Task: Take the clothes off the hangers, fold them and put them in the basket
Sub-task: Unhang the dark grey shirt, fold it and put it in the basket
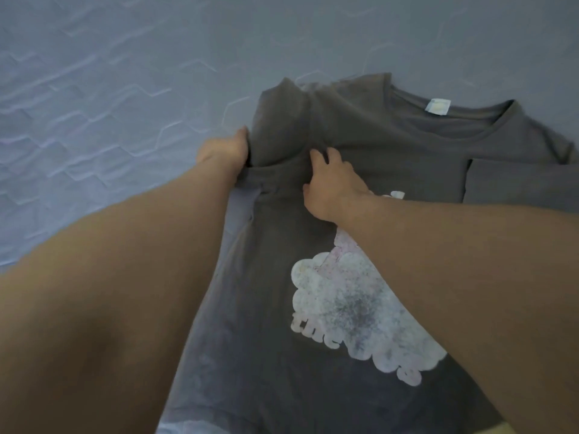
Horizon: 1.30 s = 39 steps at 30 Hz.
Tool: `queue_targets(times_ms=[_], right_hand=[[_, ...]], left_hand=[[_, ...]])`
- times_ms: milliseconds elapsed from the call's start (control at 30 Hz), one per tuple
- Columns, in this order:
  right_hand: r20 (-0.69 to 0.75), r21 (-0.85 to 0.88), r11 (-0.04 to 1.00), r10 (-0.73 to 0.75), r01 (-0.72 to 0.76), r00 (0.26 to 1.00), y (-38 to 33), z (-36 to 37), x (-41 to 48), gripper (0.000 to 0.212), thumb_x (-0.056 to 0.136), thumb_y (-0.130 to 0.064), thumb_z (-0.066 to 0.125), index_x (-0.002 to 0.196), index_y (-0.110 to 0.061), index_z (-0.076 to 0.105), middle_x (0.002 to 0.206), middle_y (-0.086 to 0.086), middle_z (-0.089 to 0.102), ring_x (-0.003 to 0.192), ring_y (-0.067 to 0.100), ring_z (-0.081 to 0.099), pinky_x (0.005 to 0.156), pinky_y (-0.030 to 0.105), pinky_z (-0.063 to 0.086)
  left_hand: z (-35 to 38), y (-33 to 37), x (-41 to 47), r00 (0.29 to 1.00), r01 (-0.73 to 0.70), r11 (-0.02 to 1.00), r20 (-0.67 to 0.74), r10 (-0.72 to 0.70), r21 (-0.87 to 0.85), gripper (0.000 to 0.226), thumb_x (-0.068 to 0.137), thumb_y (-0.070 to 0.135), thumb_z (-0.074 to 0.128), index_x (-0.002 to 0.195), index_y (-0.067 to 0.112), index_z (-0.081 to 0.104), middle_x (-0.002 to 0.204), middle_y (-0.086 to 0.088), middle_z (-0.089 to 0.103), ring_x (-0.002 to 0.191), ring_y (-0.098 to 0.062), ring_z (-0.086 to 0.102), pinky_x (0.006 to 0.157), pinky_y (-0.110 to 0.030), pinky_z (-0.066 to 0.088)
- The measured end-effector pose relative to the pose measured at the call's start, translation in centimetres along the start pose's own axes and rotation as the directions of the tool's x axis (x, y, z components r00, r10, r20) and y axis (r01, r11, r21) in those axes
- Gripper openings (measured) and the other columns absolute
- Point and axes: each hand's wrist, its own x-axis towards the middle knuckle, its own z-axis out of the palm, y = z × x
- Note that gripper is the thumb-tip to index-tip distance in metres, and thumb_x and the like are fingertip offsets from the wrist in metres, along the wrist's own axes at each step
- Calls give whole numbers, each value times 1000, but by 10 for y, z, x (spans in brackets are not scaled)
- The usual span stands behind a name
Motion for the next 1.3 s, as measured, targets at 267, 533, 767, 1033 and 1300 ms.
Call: queue_targets(times_ms=[267, 533, 767, 1033, 1300], right_hand=[[116, 6, 996, 89, -90, 989, 2, 6, 4, 83, 93, -31, 52, 156, -34, -2, 163, -13, -13, 145, 30, 13, 103, 66, 29], [146, -22, 997, 75, -73, 986, 6, 6, 8, 88, 93, -42, 55, 156, -35, -7, 163, -14, -16, 147, 29, 8, 100, 68, 30], [148, -41, 999, 27, -21, 989, 13, 11, 14, 103, 86, -54, 63, 155, -34, -10, 163, -14, -17, 146, 32, 8, 105, 67, 32], [171, 2, 1000, -24, 24, 985, 19, 17, 28, 108, 73, -57, 58, 156, -32, -6, 164, -6, -12, 149, 32, 11, 115, 53, 26], [-365, 296, 955, 112, 1, 924, 60, -34, -17, 28, 92, -17, 50, 120, -18, 54, 129, 7, 52, 109, 30, 55, 77, 36, 40]], left_hand=[[7, 16, -6, 968, -206, 975, 164, 192, 76, 34, 99, 32, 53, 104, 2, 69, 117, -17, 67, 97, -31, 67, 64, -28, 55], [7, 9, 3, 919, -115, 993, -382, 93, -35, 47, 108, 38, 26, 129, 6, 53, 134, -16, 58, 125, -33, 52, 98, -35, 37], [10, -14, 4, 977, -61, 991, -195, 84, 120, 55, 100, 41, 36, 141, 7, 45, 143, -19, 50, 130, -38, 46, 107, -41, 36], [7, 9, -42, 800, -336, 784, -280, 530, 523, 35, 101, 25, 32, 134, 18, 42, 126, -15, 56, 108, -40, 58, 80, -46, 43], [92, -3, -114, 652, -660, 259, 366, 664, 705, 63, 100, 34, 42, 155, 30, 11, 131, -15, 33, 94, -35, 57, 61, -41, 37]])
